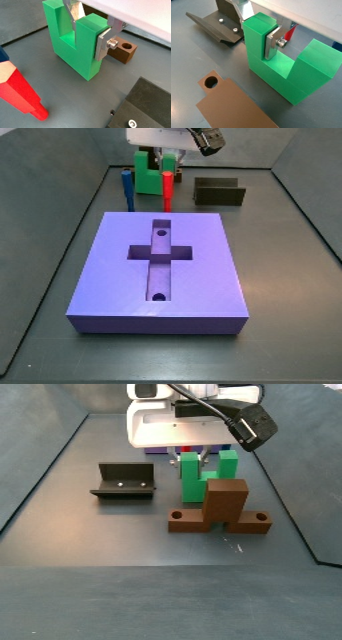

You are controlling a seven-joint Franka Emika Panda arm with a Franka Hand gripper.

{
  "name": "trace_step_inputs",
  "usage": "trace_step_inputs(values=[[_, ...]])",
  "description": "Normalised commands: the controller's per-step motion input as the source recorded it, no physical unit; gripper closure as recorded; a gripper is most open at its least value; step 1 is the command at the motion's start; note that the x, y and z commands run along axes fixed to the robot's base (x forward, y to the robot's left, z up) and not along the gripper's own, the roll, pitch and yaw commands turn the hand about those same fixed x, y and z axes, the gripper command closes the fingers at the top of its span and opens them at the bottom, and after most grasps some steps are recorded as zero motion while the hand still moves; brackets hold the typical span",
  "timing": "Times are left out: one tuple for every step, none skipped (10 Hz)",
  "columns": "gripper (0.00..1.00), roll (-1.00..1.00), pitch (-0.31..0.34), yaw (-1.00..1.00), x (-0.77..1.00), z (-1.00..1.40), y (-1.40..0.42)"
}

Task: Pick up the green object. Move up. Move to above the board. Insert the green object.
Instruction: Pick up the green object, then move up.

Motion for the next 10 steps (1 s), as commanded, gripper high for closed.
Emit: trace_step_inputs(values=[[1.00, 0.00, 0.000, 0.00, 0.00, 0.00, 0.00], [1.00, 0.00, 0.000, 0.00, 0.00, 0.00, 0.00], [1.00, 0.00, 0.000, 0.00, 0.00, 0.00, 0.00], [1.00, 0.00, 0.000, 0.00, 0.00, 0.00, 0.00], [1.00, 0.00, 0.000, 0.00, 0.00, 0.00, 0.00], [1.00, 0.00, 0.000, 0.00, 0.00, 0.00, 0.00], [1.00, 0.00, 0.000, 0.00, 0.00, 0.00, 0.00], [1.00, 0.00, 0.000, 0.00, 0.00, 0.00, 0.00], [1.00, 0.00, 0.000, 0.00, 0.00, 0.83, 0.00], [1.00, 0.00, 0.000, 0.03, 0.01, 0.83, 0.03]])
